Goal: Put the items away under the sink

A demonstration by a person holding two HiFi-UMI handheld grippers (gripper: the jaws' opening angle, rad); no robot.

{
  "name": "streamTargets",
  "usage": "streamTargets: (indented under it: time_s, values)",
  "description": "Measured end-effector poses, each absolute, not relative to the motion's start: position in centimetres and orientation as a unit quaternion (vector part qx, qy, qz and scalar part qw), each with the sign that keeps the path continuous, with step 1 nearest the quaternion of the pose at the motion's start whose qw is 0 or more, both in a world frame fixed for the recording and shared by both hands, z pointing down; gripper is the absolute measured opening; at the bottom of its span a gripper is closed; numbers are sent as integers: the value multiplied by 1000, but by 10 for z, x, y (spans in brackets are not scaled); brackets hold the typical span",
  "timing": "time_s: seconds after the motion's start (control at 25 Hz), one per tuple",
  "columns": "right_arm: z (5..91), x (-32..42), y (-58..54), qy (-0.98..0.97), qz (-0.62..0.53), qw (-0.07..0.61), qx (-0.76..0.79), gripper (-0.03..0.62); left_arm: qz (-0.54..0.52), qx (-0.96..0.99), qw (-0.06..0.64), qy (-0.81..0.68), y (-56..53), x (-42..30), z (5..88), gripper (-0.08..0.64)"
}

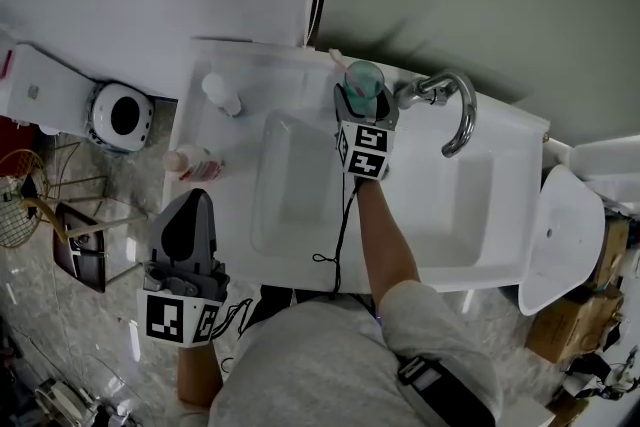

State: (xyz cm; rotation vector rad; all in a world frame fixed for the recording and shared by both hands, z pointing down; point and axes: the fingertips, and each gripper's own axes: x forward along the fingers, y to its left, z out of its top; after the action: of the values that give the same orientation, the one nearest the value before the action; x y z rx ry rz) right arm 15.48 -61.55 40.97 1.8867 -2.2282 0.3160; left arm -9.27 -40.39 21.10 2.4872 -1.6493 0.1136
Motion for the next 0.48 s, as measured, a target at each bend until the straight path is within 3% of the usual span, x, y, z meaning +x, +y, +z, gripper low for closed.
streamTargets:
  time_s: [0.48]
  values:
    - [357, 160, -576, -765, 89, 37, 637, 359, 20, 848, 66, -525, -389, -85, 199, 8]
